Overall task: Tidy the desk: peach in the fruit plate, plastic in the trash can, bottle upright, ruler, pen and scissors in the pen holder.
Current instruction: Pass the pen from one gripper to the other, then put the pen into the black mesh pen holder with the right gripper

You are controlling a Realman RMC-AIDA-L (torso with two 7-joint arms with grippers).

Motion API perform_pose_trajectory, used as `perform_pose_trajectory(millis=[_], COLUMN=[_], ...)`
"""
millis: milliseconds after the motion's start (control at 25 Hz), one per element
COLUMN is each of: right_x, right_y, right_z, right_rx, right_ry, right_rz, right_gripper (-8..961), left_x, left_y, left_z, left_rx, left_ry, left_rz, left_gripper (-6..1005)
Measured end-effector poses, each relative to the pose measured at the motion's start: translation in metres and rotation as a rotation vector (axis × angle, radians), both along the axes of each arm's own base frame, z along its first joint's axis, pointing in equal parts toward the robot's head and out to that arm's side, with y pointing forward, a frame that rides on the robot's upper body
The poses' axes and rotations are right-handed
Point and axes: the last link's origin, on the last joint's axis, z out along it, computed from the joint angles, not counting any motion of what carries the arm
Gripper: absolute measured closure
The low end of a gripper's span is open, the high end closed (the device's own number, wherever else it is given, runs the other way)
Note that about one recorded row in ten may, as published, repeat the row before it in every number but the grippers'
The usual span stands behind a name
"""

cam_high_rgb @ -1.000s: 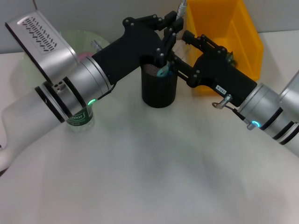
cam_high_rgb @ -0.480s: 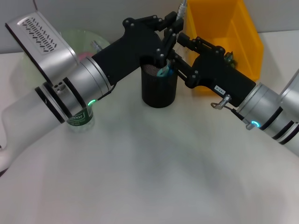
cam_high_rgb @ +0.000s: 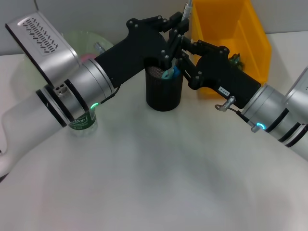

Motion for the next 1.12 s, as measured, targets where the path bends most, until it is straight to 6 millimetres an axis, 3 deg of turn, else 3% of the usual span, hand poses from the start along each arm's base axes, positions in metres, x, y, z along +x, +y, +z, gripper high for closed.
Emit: perform_pose_trajectory(millis=[160, 600, 840, 1120], right_x=[0.0000, 0.0005, 0.0009, 0.0023], right_y=[0.0000, -0.0010, -0.0013, -0.0012], right_z=[0.0000, -0.0009, -0.0010, 0.0001], right_rx=[0.000, 0.071, 0.075, 0.081], right_ry=[0.000, -0.028, -0.030, -0.026], right_rz=[-0.001, -0.001, -0.003, -0.011], right_gripper=[723, 819, 820, 819], left_x=[0.0000, 0.0017, 0.0028, 0.0030], left_y=[0.0000, -0.0034, -0.0059, -0.0057], left_z=[0.0000, -0.0034, -0.0051, -0.0030], left_rx=[0.000, -0.032, -0.035, -0.027], left_ry=[0.000, -0.007, -0.002, -0.010], left_rz=[0.000, 0.000, -0.014, -0.019], left_gripper=[838, 835, 833, 580])
